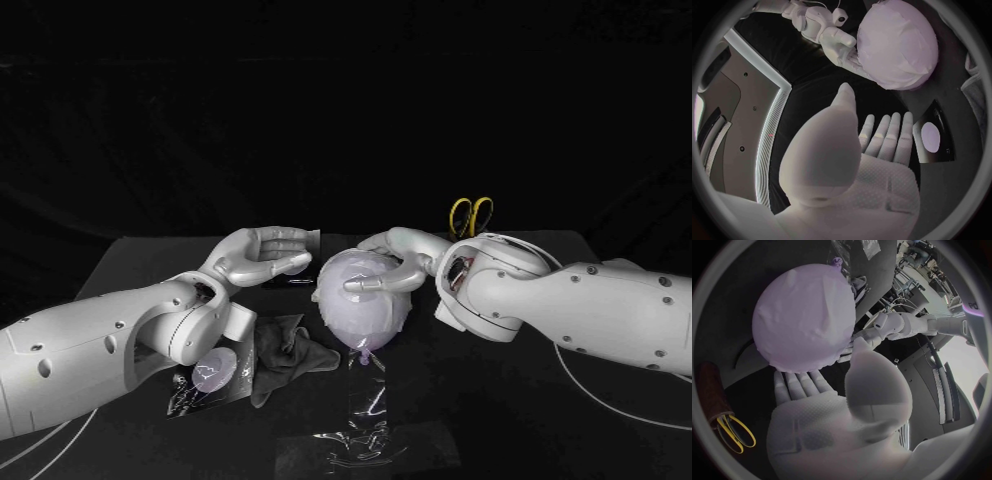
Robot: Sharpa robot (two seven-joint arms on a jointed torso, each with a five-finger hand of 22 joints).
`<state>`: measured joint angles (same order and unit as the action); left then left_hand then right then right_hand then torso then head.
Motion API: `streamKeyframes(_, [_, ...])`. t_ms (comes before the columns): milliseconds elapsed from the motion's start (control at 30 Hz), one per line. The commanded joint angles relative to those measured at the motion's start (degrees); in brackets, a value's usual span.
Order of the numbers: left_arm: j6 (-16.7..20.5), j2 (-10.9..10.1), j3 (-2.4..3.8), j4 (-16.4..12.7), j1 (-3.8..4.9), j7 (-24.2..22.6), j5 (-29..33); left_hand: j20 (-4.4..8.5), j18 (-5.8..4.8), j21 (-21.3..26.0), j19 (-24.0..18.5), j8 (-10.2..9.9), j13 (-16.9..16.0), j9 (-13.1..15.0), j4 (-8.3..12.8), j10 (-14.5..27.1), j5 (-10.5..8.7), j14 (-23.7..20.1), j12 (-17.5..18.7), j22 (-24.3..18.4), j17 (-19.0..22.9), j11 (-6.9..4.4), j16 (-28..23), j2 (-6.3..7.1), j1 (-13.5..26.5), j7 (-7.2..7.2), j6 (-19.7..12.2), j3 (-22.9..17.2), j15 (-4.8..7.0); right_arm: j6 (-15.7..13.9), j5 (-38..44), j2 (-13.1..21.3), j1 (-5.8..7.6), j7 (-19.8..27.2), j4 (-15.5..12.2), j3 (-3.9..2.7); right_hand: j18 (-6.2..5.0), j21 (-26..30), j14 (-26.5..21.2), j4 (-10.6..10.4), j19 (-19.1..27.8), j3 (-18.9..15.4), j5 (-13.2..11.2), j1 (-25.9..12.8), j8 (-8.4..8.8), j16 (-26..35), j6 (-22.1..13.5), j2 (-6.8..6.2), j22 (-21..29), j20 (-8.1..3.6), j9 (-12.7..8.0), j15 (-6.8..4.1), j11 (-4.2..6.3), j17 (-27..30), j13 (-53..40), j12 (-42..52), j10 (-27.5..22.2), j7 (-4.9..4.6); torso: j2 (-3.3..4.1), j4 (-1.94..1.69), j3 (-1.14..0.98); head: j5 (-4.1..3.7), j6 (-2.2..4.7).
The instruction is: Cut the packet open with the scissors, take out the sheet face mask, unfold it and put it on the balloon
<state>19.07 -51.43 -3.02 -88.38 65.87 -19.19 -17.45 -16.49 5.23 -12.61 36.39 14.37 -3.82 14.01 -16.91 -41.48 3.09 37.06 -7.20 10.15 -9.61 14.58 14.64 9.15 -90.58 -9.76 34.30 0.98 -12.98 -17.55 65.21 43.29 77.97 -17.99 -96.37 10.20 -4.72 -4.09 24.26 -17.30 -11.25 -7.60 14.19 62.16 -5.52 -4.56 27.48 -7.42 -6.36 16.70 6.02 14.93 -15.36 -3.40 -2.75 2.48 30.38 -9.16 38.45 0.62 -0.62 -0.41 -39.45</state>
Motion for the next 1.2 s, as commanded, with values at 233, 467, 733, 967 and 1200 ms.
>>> streamKeyframes(233, [-0.1, 1.4, 0.05, 1.3, 0.42, 2.4, -1.1, 0.04, 2.97, -1.9, 3.7, 3.0, -0.4, 1.5, 0.3, -6.5, -0.27, 5.8, -2.3, 0.4, -1.6, -1.32, 3.5, -3.16, 0.3, -6.38, 6.5, -2.2, 1.7, -1.5, 1.9, -0.1, -0.33, 2.2, 0.3, 0.19, -0.53, -0.2, -1.9, 0.0, -0.2, -3.2, -2.7, 1.5, 0.78, 0.8, -1.8, -3.78, 0.0, 0.18, -0.5, 0.15, -0.2, 0.4, 0.3, -0.1, -2.3, -8.14, -0.06, 0.03, 0.01, 0.17, 0.11])
streamKeyframes(467, [-0.2, 1.9, 0.05, 1.6, 0.57, 2.6, -1.5, -0.21, 1.36, 0.4, 0.3, 2.6, 0.1, 0.9, 0.3, -6.6, -0.28, 2.9, -1.3, -1.1, -1.1, -1.17, 1.7, -2.76, 0.3, -6.25, 6.6, -3.1, 1.08, -3.7, 2.1, -1.8, -0.37, 4.0, 3.7, 0.24, -0.1, -0.2, -6.9, -0.1, 0.1, -5.5, -2.7, 2.3, 1.82, 2.3, -4.9, -6.32, 0.1, 0.18, -1.3, 0.63, -0.48, 1.2, 0.5, -0.3, -6.5, -8.15, 0.04, -0.07, 0.04, 0.13, 0.17])
streamKeyframes(733, [-0.3, 2.5, 0.05, 1.9, 0.66, 0.6, -3.1, -0.26, -0.3, 3.2, -6.3, 3.1, 0.1, 0.9, 0.5, -7.8, -0.28, -0.2, -0.9, -3.1, -0.2, -1.62, -0.6, -3.37, -0.1, -5.24, 7.8, -3.8, 0.76, -8.3, 2.1, -2.1, -0.46, 8.2, 5.1, 0.27, 0.19, -0.1, -8.5, -0.1, 0.4, -6.8, -2.7, 3.3, 2.16, 2.6, -5.8, -7.83, 0.3, 0.16, -1.5, 0.86, -0.6, 1.4, 0.6, -0.4, -8.4, -8.13, 0.01, -0.01, 0.09, -0.22, 0.33])
streamKeyframes(967, [-1.3, 3.4, 0.1, 2.6, 0.71, -2.8, -7.7, -0.39, -1.82, 7.2, -16.8, 3.2, 0.2, 0.5, 0.3, -5.6, -0.29, -12.1, 1.7, -6.0, 3.1, -0.88, -6.6, -3.43, 0.0, -5.1, 8.6, -4.5, -0.33, -13.3, -1.7, -0.3, -0.49, 15.6, 4.6, 0.28, -0.22, -0.4, -1.9, 0.2, 0.0, -2.3, -3.3, 9.1, 0.32, 0.9, 0.5, -2.19, 0.1, 0.13, -0.1, 0.22, -0.07, 0.3, -0.1, 0.8, -1.4, -7.96, 0.0, -0.01, 0.06, -0.4, 0.63])
streamKeyframes(1200, [-4.2, 4.9, 0.17, 4.2, 1.33, -5.5, -13.1, -0.47, -1.9, 8.5, -20.6, 3.0, 0.3, 0.2, 0.2, -3.7, -0.29, -16.3, 3.0, -7.0, 4.3, -0.54, -8.8, -3.8, 2.0, -4.85, 9.1, -4.7, -0.82, -16.9, -5.6, 3.6, -1.12, 23.2, 1.7, 0.33, -1.18, -1.2, 5.1, 0.5, -1.4, 1.3, -5.2, 14.2, -1.38, -0.8, 6.9, 2.28, -0.5, 0.16, 0.9, -0.66, 0.49, -0.7, -0.5, 1.8, 7.8, -7.93, 0.05, 0.08, 0.05, -0.7, 0.8])
